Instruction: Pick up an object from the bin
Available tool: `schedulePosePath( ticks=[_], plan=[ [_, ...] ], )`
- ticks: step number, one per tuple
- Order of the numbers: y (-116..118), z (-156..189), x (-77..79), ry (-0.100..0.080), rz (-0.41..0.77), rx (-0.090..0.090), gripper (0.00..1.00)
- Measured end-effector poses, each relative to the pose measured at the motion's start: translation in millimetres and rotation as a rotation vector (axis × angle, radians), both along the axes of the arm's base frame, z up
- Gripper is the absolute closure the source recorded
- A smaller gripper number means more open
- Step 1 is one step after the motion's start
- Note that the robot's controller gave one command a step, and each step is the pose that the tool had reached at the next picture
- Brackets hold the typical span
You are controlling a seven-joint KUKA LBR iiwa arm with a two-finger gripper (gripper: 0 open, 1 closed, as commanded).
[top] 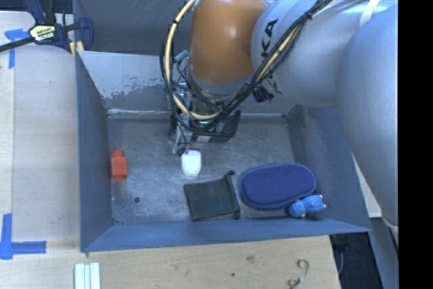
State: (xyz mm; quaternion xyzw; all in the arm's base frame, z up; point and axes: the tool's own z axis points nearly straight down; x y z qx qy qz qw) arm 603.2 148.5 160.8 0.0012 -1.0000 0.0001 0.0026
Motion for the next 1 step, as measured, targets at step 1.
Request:
schedulePosePath(
  ticks=[1],
  plan=[
    [-62.1, -23.9, 23.2, -0.005, -0.051, -0.003, 0.0]
  ],
)
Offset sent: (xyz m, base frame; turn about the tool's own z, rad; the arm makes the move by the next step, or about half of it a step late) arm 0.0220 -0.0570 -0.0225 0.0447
